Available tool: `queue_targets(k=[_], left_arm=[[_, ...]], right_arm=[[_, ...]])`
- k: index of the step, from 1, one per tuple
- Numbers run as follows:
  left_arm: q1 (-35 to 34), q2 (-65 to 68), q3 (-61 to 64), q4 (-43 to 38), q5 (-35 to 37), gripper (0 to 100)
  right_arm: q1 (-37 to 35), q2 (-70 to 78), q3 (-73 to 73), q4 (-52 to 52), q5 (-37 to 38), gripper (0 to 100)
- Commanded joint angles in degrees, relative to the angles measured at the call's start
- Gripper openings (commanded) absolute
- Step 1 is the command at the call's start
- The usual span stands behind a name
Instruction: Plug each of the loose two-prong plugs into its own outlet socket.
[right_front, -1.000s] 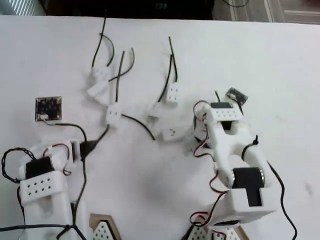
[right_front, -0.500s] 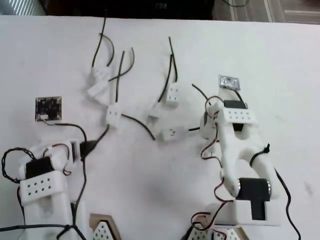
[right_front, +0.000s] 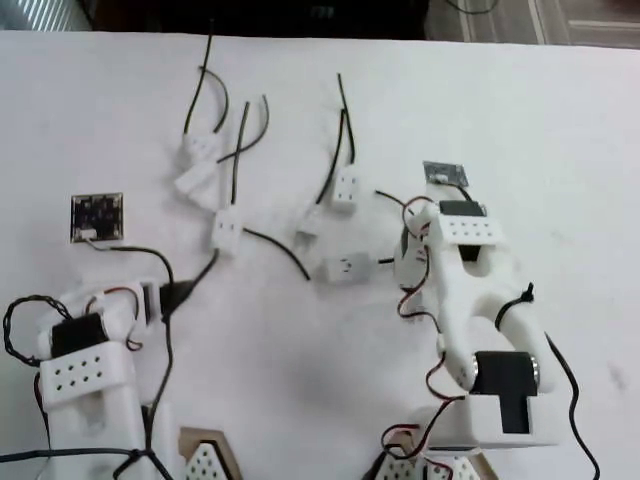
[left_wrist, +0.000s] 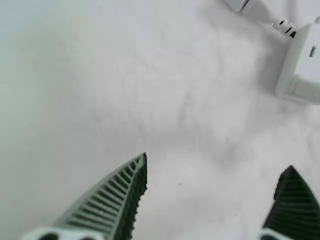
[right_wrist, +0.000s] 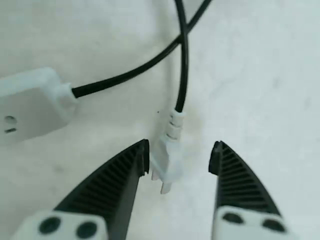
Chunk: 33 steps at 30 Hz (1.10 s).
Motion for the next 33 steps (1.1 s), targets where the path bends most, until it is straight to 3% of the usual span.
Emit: queue_targets(k=[1,7,19,25,33], left_arm=[[0.7,-1.3,-0.3,-1.1,-0.5,38],[0.7,-1.3,-0.3,-1.1,-0.5,38],[0.7,-1.3,-0.3,-1.1,-0.5,38],[0.7,-1.3,-0.3,-1.1,-0.5,38],[0.7,-1.3,-0.3,-1.1,-0.5,38]], right_arm=[[0.7,0.0,-2.3,0.7,0.5,19.1],[-2.1,5.3,-2.9,0.5,0.0,19.0],[-0.6,7.3,-9.6,5.9,0.0,18.9],[-0.6,7.4,-9.9,6.5,0.4,7.1],[-0.6,10.2,-10.1,6.5,0.4,8.3]])
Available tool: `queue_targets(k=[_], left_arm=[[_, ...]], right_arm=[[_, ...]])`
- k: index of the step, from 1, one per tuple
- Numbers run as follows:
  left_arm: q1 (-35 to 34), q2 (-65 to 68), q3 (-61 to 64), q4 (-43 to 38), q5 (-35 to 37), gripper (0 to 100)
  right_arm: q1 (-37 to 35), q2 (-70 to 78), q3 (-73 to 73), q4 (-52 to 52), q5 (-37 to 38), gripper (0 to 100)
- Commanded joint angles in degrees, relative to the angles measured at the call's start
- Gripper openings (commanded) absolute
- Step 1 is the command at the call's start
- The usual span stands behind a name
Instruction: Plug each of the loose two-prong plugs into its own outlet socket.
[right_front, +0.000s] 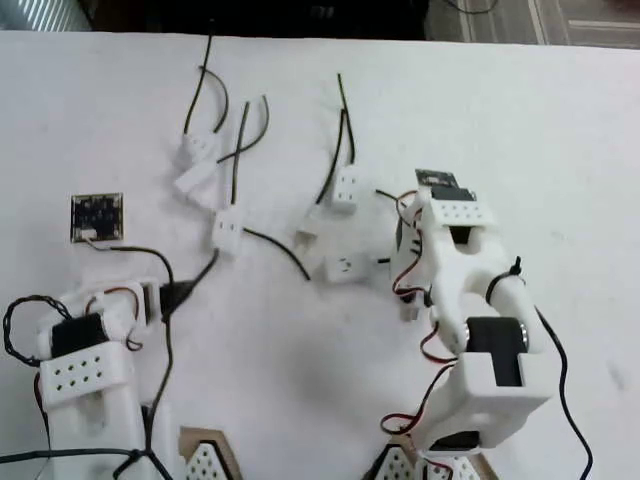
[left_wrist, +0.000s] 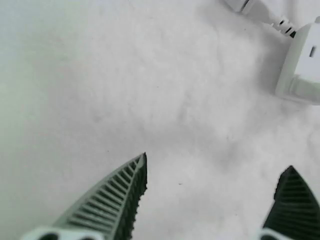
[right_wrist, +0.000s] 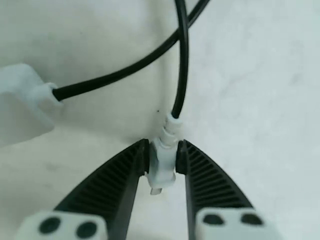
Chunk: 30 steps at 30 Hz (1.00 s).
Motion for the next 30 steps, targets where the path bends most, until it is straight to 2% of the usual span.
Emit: queue_targets(k=[1,6,12,17,22,26,30], left_arm=[[0.7,-1.3,-0.3,-1.1,-0.5,38],[0.7,-1.3,-0.3,-1.1,-0.5,38],[0.7,-1.3,-0.3,-1.1,-0.5,38],[0.7,-1.3,-0.3,-1.1,-0.5,38],[0.7,-1.3,-0.3,-1.1,-0.5,38],[0.7,-1.3,-0.3,-1.1,-0.5,38],[1.5,-1.3,-0.3,-1.1,-0.4,38]], right_arm=[[0.5,-0.6,-2.4,0.7,0.4,7.3],[0.8,-0.9,-4.3,0.9,0.5,1.9],[0.6,-2.9,-4.6,2.6,0.7,1.8],[-1.3,-14.8,-4.2,9.5,6.9,1.8],[-2.2,-31.1,-3.5,10.9,11.4,1.8],[-6.5,-41.9,2.8,8.0,13.5,1.8],[-12.5,-50.8,14.1,-2.2,13.5,1.8]])
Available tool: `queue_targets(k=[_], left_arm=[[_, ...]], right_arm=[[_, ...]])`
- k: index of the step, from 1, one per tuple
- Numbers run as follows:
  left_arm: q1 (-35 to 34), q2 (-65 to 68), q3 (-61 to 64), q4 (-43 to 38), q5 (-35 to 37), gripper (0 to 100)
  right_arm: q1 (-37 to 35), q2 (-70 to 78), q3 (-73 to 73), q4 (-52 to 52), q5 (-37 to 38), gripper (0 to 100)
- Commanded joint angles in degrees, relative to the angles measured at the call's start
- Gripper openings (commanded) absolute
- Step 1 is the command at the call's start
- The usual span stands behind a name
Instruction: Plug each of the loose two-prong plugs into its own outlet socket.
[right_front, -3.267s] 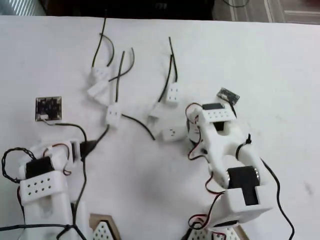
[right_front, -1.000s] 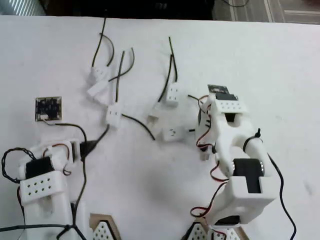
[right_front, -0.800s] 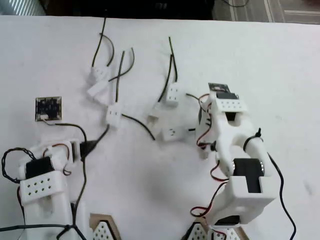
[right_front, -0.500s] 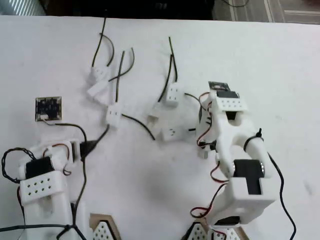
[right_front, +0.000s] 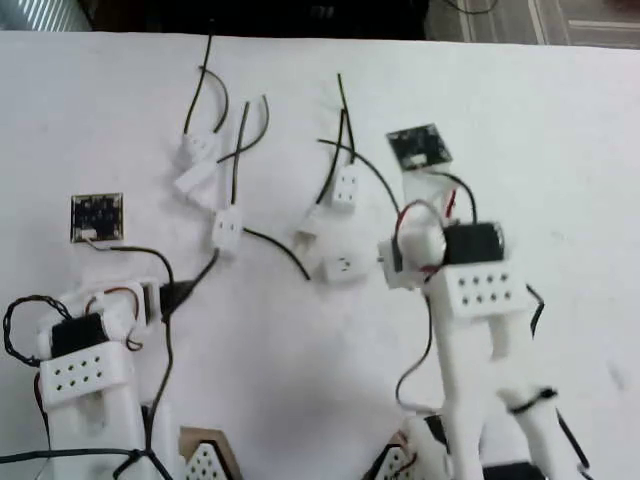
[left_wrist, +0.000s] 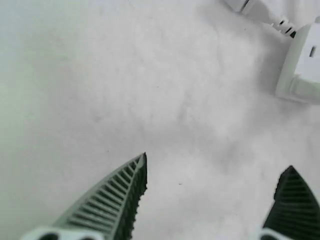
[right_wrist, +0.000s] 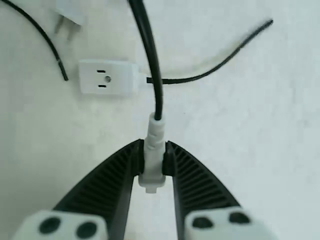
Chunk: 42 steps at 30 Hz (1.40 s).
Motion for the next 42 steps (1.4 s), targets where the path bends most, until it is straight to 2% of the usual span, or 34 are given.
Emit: queue_targets(k=[1,5,11,14,18,20,25,30,42], left_arm=[[2.2,-1.3,-0.3,-1.1,-0.4,38],[3.2,-1.3,-0.3,-1.5,-0.1,38],[4.4,-1.3,1.8,-7.4,1.2,38],[5.8,-1.4,1.7,-8.0,5.4,38],[7.7,-1.4,1.8,-10.0,6.4,38],[8.8,-1.4,1.6,-11.1,6.5,38],[13.2,-1.4,-0.4,-13.5,6.5,30],[18.0,-3.0,-2.2,-11.6,6.5,31],[31.7,-24.4,-2.1,-4.7,6.6,31]], right_arm=[[-4.8,-8.9,8.5,-10.5,0.5,1.8],[-8.9,-15.4,19.3,-24.4,0.7,1.8],[-14.8,-20.9,28.9,-41.0,0.4,1.8],[-18.6,-21.3,31.5,-46.4,0.4,1.8],[-22.5,-21.2,33.7,-51.0,0.3,1.8],[-24.5,-21.7,34.8,-51.8,-1.0,1.8],[-27.5,-21.7,35.3,-50.5,-7.8,1.8],[-28.7,-21.8,35.3,-48.9,-10.3,1.8],[-31.3,-21.8,37.7,-47.6,-11.9,1.8]])
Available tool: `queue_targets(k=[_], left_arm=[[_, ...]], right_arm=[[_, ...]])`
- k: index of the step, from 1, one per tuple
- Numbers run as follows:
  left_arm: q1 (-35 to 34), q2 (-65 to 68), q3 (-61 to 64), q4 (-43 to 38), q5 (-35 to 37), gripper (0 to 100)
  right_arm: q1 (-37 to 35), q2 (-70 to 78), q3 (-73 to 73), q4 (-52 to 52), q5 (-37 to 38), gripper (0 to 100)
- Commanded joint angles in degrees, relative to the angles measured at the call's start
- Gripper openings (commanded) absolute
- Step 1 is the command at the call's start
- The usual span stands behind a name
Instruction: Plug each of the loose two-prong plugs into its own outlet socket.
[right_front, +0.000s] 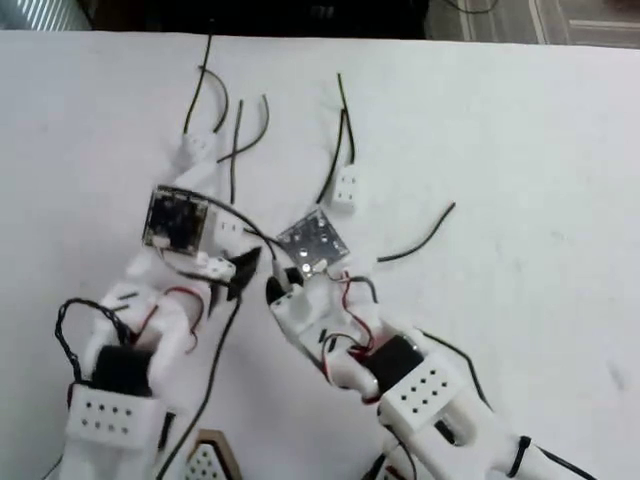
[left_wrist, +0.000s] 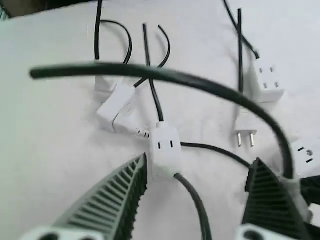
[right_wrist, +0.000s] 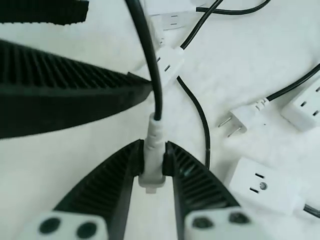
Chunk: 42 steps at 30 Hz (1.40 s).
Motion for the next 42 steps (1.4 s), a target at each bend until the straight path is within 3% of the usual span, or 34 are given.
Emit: queue_targets(k=[1,9,12,19,23,27,33,42], left_arm=[[3.5,-5.3,-2.9,1.8,0.7,31],[13.2,-11.9,-2.8,10.1,0.2,31],[14.0,-14.9,-2.8,12.2,0.1,31],[1.9,-17.2,-0.5,12.5,-1.2,31],[-4.4,-17.2,6.7,5.7,-4.7,31],[-5.8,-17.2,11.1,-0.6,-4.6,31],[1.1,-17.3,8.8,-0.9,-4.6,31],[10.0,-17.4,-1.1,11.8,-4.5,31]], right_arm=[[-0.4,-2.1,-0.4,0.2,-0.6,1.8],[-0.4,-2.1,0.2,1.1,-0.6,1.8],[-0.3,-2.1,0.2,1.7,-0.6,1.8],[-0.2,-10.2,0.2,5.2,-0.6,1.8],[-0.3,-19.9,0.3,10.2,-0.6,1.7],[-1.7,-25.8,3.6,11.5,-0.6,1.7],[-6.6,-26.0,6.2,10.3,-0.4,1.7],[-4.8,-21.8,6.0,9.0,-0.5,1.7]])
